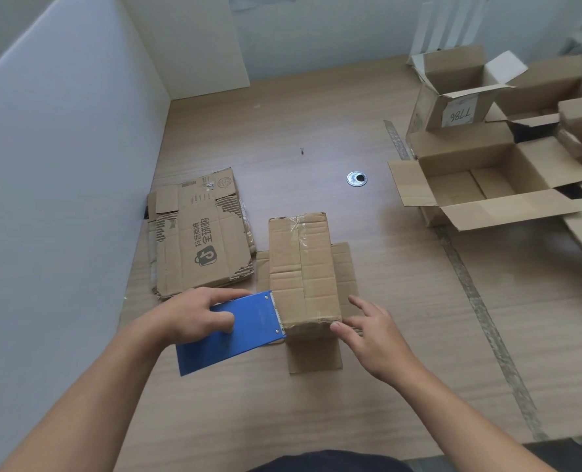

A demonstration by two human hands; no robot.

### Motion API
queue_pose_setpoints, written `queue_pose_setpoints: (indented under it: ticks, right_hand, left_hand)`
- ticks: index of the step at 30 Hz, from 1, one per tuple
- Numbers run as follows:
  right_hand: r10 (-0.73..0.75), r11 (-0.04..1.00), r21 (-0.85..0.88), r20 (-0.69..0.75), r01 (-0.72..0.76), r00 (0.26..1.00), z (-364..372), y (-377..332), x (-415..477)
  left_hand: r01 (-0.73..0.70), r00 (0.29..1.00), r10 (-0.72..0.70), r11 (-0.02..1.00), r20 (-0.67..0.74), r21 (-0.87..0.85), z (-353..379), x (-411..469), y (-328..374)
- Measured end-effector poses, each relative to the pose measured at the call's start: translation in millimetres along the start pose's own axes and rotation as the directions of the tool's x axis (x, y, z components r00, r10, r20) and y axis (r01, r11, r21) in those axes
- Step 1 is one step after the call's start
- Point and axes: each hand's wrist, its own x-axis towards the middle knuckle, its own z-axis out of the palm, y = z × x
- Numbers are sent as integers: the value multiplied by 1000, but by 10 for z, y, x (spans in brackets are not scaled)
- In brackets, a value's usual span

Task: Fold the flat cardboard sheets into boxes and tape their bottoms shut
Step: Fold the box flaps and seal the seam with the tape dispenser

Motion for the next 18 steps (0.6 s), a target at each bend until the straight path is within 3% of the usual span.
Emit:
queue_pose_setpoints:
  ticks: [5,11,15,18]
  right_hand:
    - [24,995,94,66,-30,998,120,38,-63]
    - [-32,999,33,249,24,968,255,180,-190]
    - [-42,997,69,-63,46,997,140,237,-81]
    - [-230,969,43,-223,245,947,46,167,-51]
  left_hand:
    - [2,1000,-2,1000,1,6,2,9,-4]
    - [6,1000,-6,1000,10,7,3,5,-6]
    - [4,1000,-4,1000,18,-3,1,-4,-5]
    - [8,1000,-8,1000,17,-3,-4,-2,-4]
